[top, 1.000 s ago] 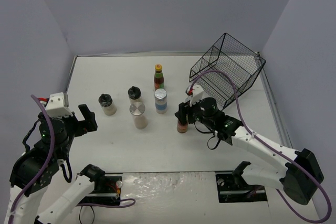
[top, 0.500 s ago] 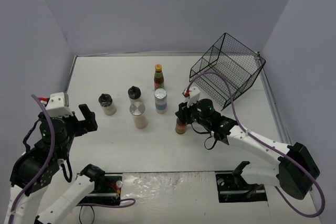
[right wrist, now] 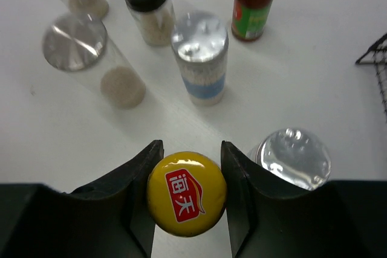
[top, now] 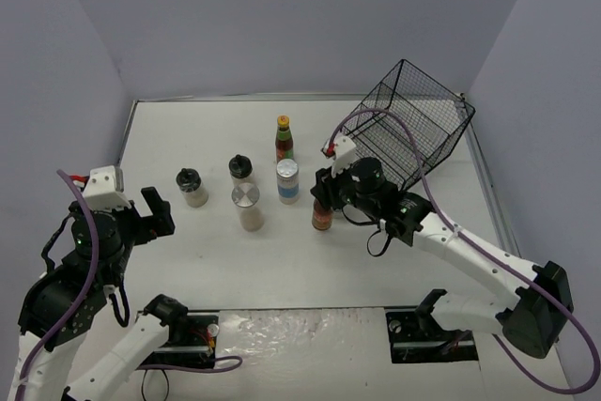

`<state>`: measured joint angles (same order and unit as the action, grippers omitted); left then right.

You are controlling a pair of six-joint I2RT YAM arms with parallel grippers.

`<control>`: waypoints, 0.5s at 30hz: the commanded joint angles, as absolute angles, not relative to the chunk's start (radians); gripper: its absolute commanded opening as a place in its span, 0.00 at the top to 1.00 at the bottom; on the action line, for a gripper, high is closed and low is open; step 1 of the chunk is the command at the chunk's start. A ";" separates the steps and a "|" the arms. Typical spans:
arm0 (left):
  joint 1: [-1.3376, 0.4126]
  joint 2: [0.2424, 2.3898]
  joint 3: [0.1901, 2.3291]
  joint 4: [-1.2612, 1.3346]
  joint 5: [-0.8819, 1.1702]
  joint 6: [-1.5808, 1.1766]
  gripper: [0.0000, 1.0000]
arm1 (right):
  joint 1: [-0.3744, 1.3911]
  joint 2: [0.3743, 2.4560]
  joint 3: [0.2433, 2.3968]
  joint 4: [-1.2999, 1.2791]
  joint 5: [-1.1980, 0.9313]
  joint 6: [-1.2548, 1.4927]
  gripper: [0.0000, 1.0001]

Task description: Organize the condiment bottles

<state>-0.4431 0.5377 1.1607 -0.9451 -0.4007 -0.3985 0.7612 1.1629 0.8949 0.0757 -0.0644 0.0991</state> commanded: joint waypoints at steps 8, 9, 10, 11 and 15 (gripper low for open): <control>-0.446 0.580 1.163 -0.898 -0.379 -0.437 0.03 | 0.561 1.359 1.644 0.070 0.112 -0.036 1.00; -0.445 0.581 1.160 -0.900 -0.371 -0.443 0.03 | 0.534 1.391 1.673 0.071 0.126 -0.044 1.00; -0.446 0.580 1.157 -0.900 -0.363 -0.449 0.03 | 0.499 1.425 1.710 0.071 0.139 -0.049 1.00; -0.446 0.578 1.154 -0.900 -0.356 -0.453 0.03 | 0.452 1.452 1.752 0.074 0.143 -0.046 1.00; -0.446 0.570 1.139 -0.907 -0.342 -0.455 0.03 | 0.303 1.535 1.853 0.114 0.125 -0.014 1.00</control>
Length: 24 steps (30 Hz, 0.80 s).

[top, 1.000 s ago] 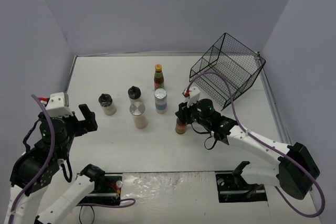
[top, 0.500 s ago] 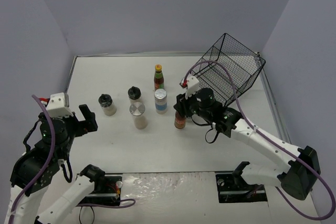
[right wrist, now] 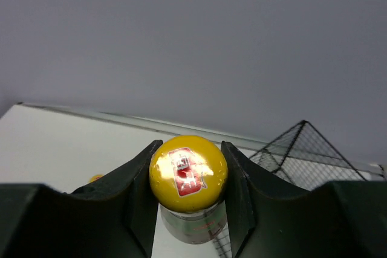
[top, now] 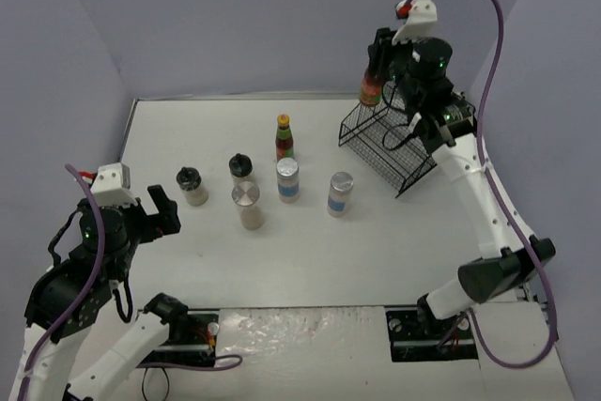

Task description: Organize the condiment bottles

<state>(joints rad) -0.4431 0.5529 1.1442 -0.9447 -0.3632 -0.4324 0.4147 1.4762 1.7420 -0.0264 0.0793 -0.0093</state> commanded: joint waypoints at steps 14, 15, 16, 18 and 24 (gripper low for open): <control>-0.446 0.520 1.058 -0.899 -0.386 -0.424 0.03 | 0.115 1.696 1.875 0.305 0.215 -0.015 1.00; -0.446 0.519 1.056 -0.898 -0.384 -0.425 0.03 | 0.108 1.700 1.868 0.319 0.215 -0.012 1.00; -0.446 0.520 1.053 -0.895 -0.384 -0.427 0.03 | 0.101 1.702 1.859 0.333 0.214 -0.008 1.00; -0.446 0.522 1.047 -0.893 -0.381 -0.429 0.03 | 0.082 1.706 1.840 0.370 0.199 0.019 1.00; -0.446 0.543 1.042 -0.898 -0.380 -0.443 0.03 | 0.056 1.751 1.807 0.429 0.158 0.049 1.00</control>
<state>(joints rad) -0.4431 0.5088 1.0325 -0.9440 -0.3653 -0.4309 0.0671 1.7570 1.7921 0.1688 0.1749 0.0227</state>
